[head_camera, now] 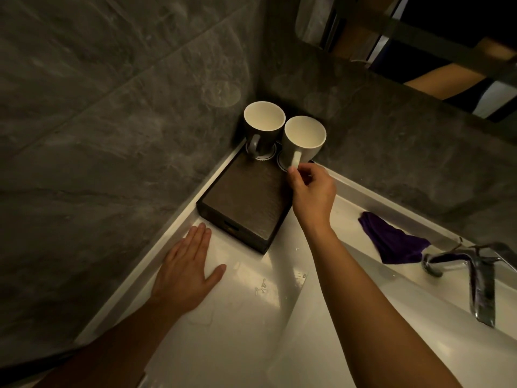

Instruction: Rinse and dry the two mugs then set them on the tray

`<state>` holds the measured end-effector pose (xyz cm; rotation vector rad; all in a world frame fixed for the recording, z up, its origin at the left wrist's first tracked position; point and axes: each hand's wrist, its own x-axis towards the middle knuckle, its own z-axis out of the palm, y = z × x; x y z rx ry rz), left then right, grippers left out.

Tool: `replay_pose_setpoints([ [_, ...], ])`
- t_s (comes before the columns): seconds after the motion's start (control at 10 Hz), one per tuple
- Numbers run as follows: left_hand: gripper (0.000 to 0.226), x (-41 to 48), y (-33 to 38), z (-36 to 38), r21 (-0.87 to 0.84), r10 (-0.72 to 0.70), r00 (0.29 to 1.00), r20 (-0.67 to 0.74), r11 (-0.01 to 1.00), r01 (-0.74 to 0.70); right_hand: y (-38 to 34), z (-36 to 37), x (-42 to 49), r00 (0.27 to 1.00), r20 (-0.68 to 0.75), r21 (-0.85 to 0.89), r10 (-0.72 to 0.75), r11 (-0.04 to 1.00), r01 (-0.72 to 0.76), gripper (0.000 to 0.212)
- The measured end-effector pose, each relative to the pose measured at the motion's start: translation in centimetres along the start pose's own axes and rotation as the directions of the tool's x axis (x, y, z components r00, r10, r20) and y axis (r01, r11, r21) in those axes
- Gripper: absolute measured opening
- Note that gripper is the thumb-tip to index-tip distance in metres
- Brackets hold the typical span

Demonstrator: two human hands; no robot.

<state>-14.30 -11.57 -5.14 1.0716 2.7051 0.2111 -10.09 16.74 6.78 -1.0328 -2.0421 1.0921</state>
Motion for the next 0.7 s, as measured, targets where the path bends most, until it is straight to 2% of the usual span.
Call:
replay_pose_setpoints([
  [0.4, 0.096, 0.0, -0.1, 0.2, 0.003, 0.001, 1.000, -0.008, 1.000, -0.001, -1.0, 0.6, -0.1, 1.000, 0.007, -0.068, -0.014, 0.998, 0.015, 0.014],
  [0.7, 0.095, 0.0, -0.2, 0.3, -0.005, 0.022, 1.000, -0.010, 1.000, -0.022, -0.4, -0.5, -2.0, 0.999, 0.037, -0.066, -0.020, 0.998, 0.022, 0.024],
])
